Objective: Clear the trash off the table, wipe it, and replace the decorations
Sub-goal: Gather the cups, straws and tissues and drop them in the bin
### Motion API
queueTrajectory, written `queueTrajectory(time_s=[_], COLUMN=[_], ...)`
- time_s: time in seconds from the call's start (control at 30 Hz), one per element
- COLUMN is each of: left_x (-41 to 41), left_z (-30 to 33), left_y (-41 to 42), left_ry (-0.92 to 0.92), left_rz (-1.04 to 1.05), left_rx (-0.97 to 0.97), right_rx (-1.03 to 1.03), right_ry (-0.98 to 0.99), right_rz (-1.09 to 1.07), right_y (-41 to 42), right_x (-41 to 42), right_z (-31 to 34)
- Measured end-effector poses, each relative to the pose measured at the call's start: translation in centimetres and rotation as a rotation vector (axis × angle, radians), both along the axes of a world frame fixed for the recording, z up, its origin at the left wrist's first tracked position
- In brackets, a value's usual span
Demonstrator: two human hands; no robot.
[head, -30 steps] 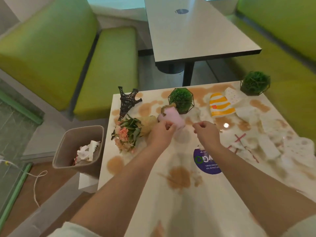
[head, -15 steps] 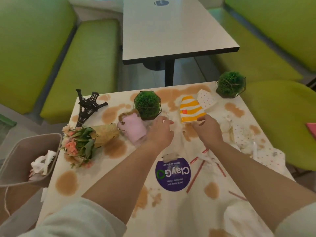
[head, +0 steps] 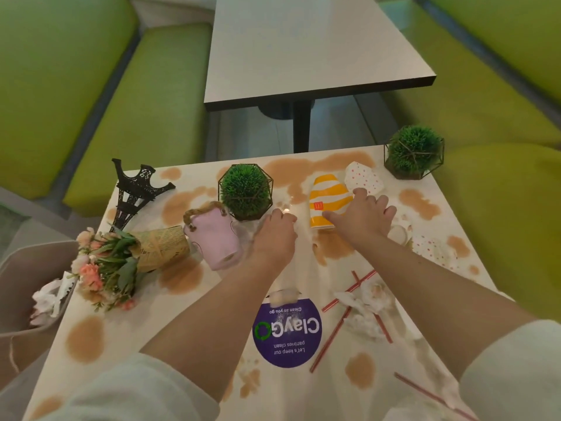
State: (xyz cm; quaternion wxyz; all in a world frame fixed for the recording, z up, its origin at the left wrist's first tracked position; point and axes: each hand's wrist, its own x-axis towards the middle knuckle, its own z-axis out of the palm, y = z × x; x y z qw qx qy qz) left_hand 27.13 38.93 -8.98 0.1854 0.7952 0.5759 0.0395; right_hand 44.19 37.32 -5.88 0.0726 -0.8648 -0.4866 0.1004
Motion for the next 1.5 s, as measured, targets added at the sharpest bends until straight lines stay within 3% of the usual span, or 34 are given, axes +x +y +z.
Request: queueTrajectory(time_s=[0.27,0.6,0.93,1.33,1.5], left_x=[0.3,-0.6,-5.7,-23.2,-33.2], left_z=[0.2,2.7,7.6,12.7,12.6], left_y=[-0.5,-1.7,-3.4,-4.3,-4.9], left_ry=[-0.072,-0.164,-0.499,-0.712,-0.74], left_rz=[0.116,0.277,0.341,0.486,0.612], left_rx=[-0.047,-0.035,0.059,0.234,0.216], right_rx=[0.011,0.209,0.479,0.469,0.416], right_ry=[0.038,0.712,1.036,1.19,1.267], right_rz=[-0.047,-0.186,-0.241,-0.052,0.001], right_y=[1.2,-0.5,-4.7,-4.8,-4.4], right_x=[-0.7,-0.6,-6.9,-24.6,-34.0], right_z=[-0.7,0.6,5.5,10.6,11.5])
